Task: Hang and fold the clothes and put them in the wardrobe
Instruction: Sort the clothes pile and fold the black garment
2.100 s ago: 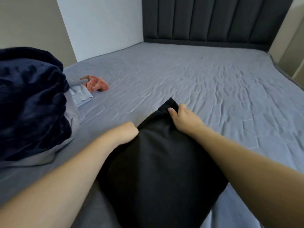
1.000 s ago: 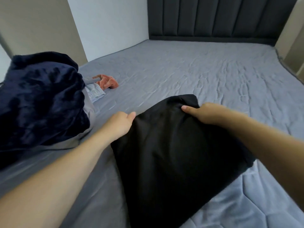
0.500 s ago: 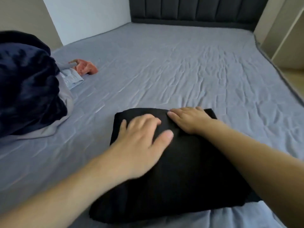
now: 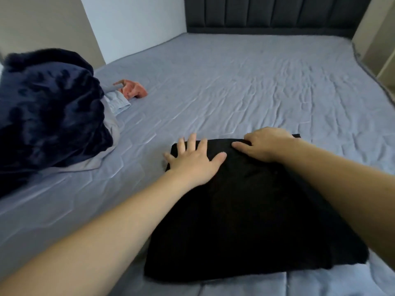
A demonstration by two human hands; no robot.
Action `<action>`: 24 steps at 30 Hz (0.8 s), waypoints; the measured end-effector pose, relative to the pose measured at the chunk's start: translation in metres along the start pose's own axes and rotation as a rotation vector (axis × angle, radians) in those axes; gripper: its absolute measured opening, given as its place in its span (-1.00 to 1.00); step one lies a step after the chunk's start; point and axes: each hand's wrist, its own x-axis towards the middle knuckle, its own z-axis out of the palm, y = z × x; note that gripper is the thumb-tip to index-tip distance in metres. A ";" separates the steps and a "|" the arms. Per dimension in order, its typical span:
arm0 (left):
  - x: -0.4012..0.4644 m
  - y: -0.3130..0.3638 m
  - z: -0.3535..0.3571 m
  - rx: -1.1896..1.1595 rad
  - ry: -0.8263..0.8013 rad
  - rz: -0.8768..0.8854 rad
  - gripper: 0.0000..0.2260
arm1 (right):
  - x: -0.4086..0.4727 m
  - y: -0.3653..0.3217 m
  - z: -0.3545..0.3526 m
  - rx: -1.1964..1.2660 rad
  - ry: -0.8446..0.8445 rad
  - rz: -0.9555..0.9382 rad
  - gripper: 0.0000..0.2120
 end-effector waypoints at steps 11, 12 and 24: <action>0.062 0.011 0.047 0.085 0.480 0.282 -0.62 | -0.008 0.042 0.036 0.610 -0.115 0.085 -0.49; 0.067 0.011 0.049 0.087 0.469 0.261 -0.62 | -0.001 0.042 0.035 0.583 -0.141 0.097 -0.51; 0.063 0.017 0.046 0.061 0.431 0.205 -0.61 | -0.028 0.076 -0.012 0.705 -0.430 0.069 -0.59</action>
